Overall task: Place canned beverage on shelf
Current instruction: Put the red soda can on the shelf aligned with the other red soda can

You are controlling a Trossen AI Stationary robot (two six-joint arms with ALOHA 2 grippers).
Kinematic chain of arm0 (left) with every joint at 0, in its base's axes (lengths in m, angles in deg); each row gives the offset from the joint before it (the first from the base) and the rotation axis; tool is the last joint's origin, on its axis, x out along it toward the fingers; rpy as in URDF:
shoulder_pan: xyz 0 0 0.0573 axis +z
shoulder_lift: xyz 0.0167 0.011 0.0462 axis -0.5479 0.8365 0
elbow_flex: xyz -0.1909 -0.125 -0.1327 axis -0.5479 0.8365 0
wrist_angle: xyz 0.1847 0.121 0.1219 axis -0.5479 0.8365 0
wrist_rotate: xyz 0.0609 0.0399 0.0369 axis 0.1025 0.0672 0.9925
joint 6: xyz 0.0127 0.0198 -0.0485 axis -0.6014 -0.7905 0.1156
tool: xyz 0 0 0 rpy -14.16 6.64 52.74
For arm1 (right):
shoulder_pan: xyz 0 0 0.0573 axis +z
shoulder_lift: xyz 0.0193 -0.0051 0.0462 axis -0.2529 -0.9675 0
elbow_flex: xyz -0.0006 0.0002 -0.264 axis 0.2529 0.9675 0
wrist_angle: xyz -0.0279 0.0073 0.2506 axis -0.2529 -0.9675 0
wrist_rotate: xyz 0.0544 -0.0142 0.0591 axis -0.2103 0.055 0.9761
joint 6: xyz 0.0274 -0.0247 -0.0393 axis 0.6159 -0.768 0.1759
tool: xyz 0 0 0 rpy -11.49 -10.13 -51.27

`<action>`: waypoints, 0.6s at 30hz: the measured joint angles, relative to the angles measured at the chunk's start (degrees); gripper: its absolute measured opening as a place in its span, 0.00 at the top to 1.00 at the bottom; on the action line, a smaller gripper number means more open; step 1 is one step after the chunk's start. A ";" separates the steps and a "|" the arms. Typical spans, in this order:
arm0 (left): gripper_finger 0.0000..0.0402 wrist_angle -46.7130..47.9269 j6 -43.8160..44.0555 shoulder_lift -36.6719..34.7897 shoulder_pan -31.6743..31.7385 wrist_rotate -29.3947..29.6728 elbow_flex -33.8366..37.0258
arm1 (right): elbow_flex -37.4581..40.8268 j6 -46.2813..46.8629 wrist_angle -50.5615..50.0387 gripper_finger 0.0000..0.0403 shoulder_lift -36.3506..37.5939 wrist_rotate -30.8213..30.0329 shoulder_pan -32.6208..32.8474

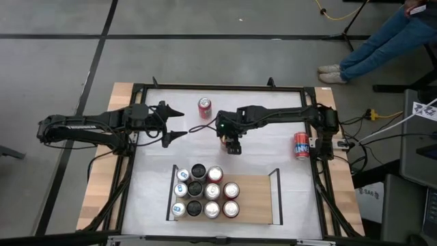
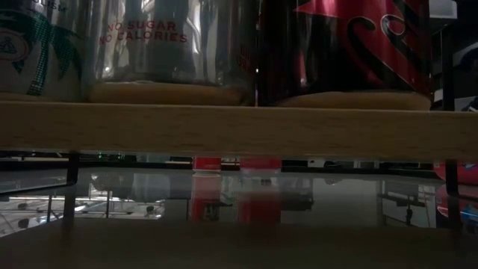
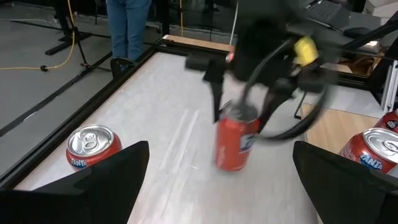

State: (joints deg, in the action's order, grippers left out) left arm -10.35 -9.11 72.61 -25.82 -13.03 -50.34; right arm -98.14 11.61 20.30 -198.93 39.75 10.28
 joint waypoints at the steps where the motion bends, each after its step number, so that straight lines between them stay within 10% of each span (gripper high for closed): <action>1: 0.03 0.06 -0.01 0.02 0.00 0.00 0.00 | -0.02 0.58 -0.16 0.30 0.45 0.27 0.37; 18: 0.03 -0.05 -0.03 0.02 0.01 0.19 0.00 | -4.18 13.43 -8.65 0.29 6.23 -0.24 10.57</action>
State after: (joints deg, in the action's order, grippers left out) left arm -10.40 -9.14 72.63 -25.81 -12.84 -50.34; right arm -102.32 25.04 11.64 -192.70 39.52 20.85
